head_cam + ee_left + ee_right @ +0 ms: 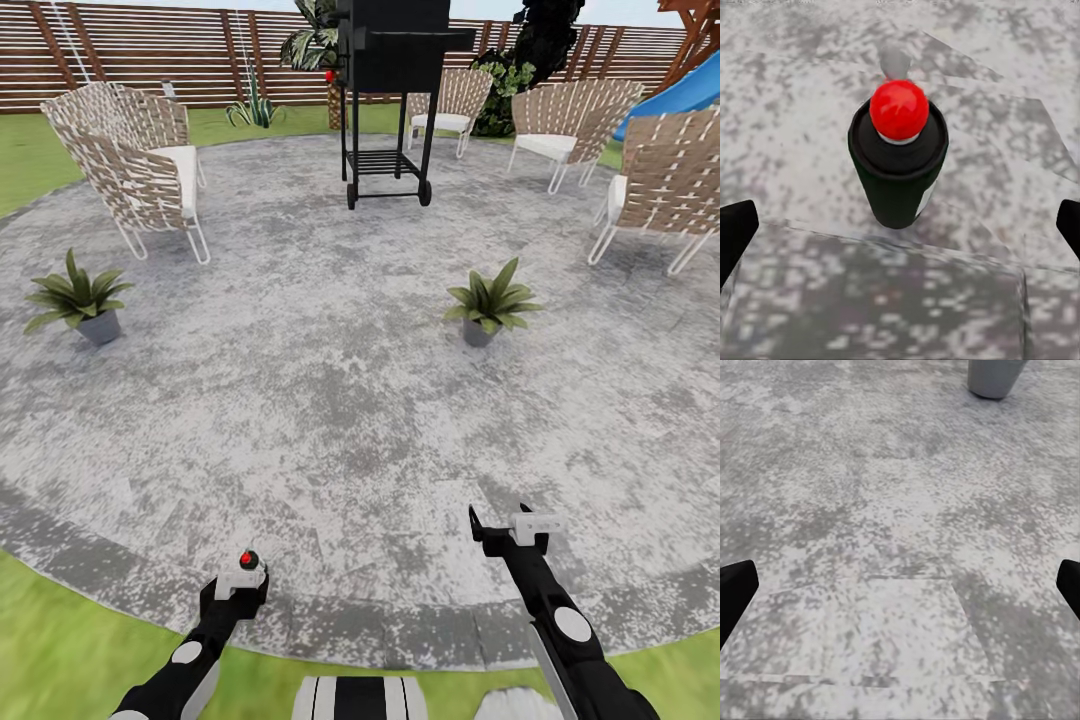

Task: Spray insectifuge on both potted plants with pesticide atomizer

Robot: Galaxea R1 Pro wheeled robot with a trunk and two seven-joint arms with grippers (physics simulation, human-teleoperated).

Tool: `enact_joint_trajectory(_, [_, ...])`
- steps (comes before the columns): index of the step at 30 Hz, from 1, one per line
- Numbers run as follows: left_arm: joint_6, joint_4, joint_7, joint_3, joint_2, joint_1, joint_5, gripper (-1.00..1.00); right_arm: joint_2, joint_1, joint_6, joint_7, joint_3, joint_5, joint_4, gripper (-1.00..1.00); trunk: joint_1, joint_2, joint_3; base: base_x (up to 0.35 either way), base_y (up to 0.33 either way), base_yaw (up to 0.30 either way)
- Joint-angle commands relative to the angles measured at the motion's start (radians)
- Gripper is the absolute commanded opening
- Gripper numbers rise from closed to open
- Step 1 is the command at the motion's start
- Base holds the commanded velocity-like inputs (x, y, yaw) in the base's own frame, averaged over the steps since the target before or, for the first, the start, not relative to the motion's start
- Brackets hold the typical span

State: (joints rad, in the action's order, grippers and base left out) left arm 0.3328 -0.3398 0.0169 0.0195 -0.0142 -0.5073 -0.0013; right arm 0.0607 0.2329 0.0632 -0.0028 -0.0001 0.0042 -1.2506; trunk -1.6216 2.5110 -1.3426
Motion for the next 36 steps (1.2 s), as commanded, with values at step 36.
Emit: enact_joint_trajectory(36, [0.006, 0.001, 0.002, 0.002, -0.002, 0.000, 0.000, 1.00, -0.001, 0.000, 0.004, 0.000, 0.000, -0.001, -0.002, 1.00, -0.003, 0.002, -0.036, 0.017, 0.000, 0.000])
